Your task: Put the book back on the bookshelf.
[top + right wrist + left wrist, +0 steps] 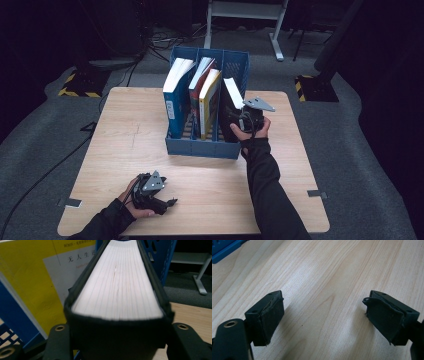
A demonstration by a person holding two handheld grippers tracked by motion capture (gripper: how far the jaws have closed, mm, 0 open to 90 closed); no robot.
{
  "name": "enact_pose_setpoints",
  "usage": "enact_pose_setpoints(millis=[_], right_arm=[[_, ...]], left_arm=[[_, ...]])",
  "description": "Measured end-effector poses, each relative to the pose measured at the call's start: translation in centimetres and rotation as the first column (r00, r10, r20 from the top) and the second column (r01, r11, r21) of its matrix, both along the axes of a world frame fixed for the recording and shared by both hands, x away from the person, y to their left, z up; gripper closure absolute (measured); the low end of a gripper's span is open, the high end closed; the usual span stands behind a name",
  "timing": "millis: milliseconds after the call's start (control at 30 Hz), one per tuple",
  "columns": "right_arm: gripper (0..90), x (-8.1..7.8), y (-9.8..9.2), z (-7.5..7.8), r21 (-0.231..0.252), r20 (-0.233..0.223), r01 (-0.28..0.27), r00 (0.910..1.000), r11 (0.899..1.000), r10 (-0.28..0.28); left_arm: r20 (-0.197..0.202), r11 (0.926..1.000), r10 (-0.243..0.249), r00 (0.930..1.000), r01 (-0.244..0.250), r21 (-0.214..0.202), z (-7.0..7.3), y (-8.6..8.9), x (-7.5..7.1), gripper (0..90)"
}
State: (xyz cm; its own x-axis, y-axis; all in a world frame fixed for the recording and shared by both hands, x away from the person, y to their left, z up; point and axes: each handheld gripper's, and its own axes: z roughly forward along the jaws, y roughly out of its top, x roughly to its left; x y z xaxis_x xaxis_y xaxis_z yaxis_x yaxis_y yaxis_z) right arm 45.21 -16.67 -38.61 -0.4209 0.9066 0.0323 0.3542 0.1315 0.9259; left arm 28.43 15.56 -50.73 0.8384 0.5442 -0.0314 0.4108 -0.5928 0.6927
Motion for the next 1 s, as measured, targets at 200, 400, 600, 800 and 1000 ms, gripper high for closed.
enact_pose_setpoints(millis=[200, 400, 600, 800, 1000], right_arm=[[45.2, -1.1, -0.7, -1.0, -0.006, -0.01, -0.03, 0.9995, 1.0, 0.03], [47.7, -2.1, -1.5, -1.8, -0.034, -0.006, -0.066, 0.9978, 0.997, 0.066], [48.3, -2.4, -1.7, -2.0, -0.066, -0.006, -0.104, 0.9945, 0.992, 0.104], [48.0, -2.1, -1.6, -1.8, -0.081, -0.025, -0.124, 0.9922, 0.989, 0.122], [47.9, -1.2, -0.8, -1.8, -0.088, -0.025, -0.089, 0.9959, 0.992, 0.087]], left_arm=[[0.0, 1.0, 0.0, 1.0, 0.0, 0.0, 0.0, 0.0, 0.0, 15.3], [0.0, 1.0, 0.0, 1.0, 0.0, 0.0, 0.0, 0.0, 0.0, 15.3], [0.0, 1.0, 0.0, 1.0, 0.0, 0.0, 0.0, 0.0, 0.0, 15.3], [-0.001, 1.0, -0.001, 1.0, 0.001, -0.001, 0.0, -0.1, 0.0, 15.3], [0.0, 1.0, -0.007, 1.0, 0.007, 0.0, 0.0, -0.1, 0.1, 15.2]])
